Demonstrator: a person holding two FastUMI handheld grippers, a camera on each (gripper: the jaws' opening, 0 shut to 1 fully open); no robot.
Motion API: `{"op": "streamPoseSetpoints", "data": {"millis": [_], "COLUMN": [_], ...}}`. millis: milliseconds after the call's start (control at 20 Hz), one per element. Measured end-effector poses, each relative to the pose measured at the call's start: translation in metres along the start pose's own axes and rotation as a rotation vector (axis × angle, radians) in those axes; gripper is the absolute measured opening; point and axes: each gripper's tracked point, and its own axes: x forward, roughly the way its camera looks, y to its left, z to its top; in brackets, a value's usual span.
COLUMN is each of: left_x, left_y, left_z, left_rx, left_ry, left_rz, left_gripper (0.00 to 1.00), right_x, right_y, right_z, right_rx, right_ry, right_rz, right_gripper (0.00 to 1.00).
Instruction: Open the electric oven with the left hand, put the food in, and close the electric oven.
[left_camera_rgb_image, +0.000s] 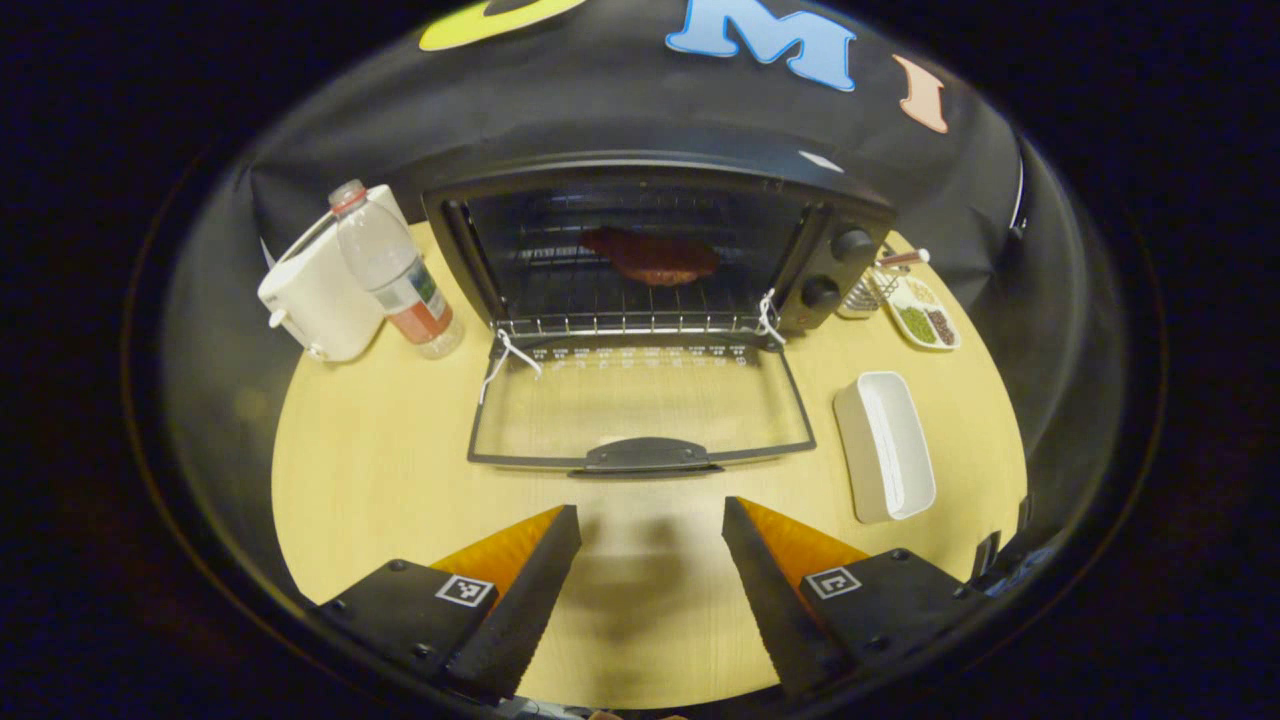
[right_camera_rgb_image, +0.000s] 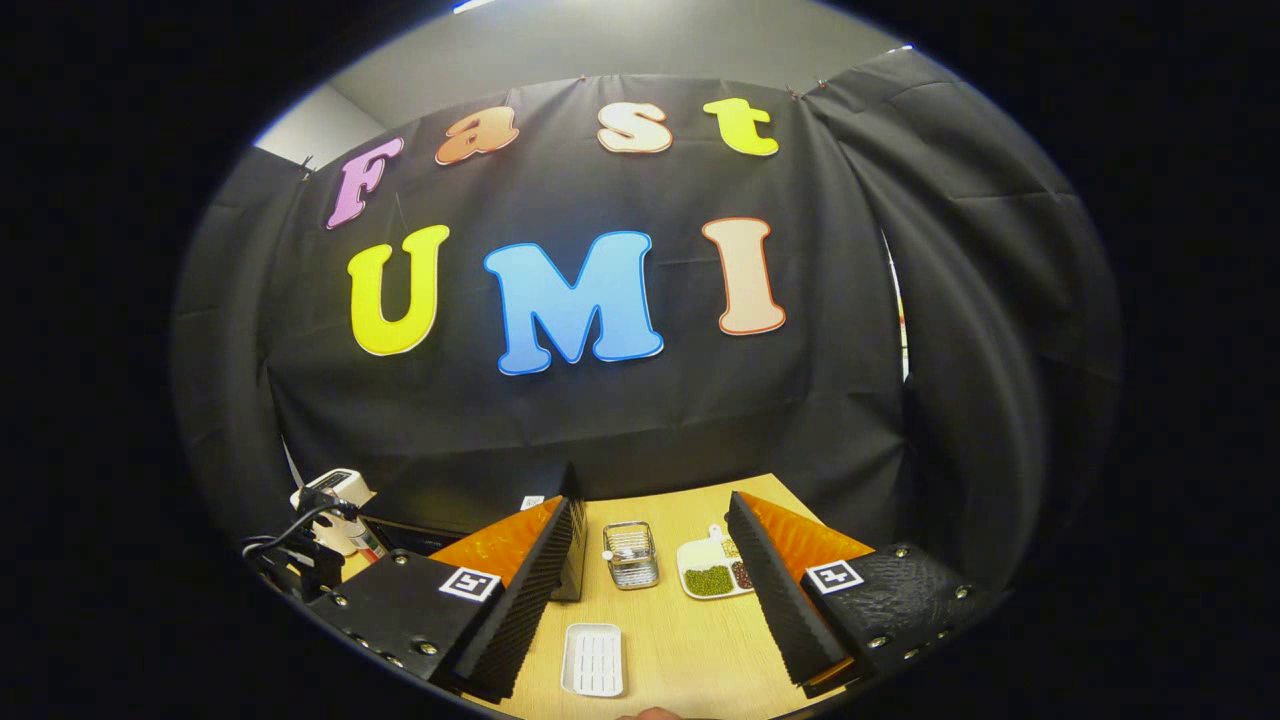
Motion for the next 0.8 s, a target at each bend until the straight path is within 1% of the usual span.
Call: {"op": "streamPoseSetpoints", "data": {"millis": [50,100,150,200,250,750,800], "left_x": [0.006,0.013,0.019,0.032,0.039,0.076,0.079], "left_y": [0.002,0.002,0.002,-0.002,-0.002,0.003,0.003], "left_z": [-0.002,-0.004,-0.006,-0.008,-0.009,-0.009,-0.012], "left_rx": [-0.001,0.002,0.007,0.011,0.012,0.024,0.026], "left_ry": [0.017,0.031,0.050,0.067,0.078,0.144,0.158], "left_rz": [0.000,-0.004,-0.007,-0.008,-0.008,-0.004,-0.007], "left_gripper": [1.00,0.97,0.97,1.00,0.97,0.97,1.00], "right_x": [0.001,0.001,0.001,0.002,0.001,-0.004,-0.004], "right_y": [-0.001,-0.003,-0.003,-0.004,-0.005,-0.015,-0.015], "right_z": [-0.001,-0.003,-0.004,-0.004,-0.003,0.000,0.000], "right_rx": [-0.001,-0.002,-0.004,-0.006,-0.006,-0.006,-0.010], "right_ry": [0.005,0.010,0.015,0.018,0.019,0.032,0.033], "right_rz": [-0.004,-0.008,-0.010,-0.014,-0.018,-0.062,-0.064], "right_gripper": [0.95,0.96,0.96,0.95,0.95,0.95,0.95]}}
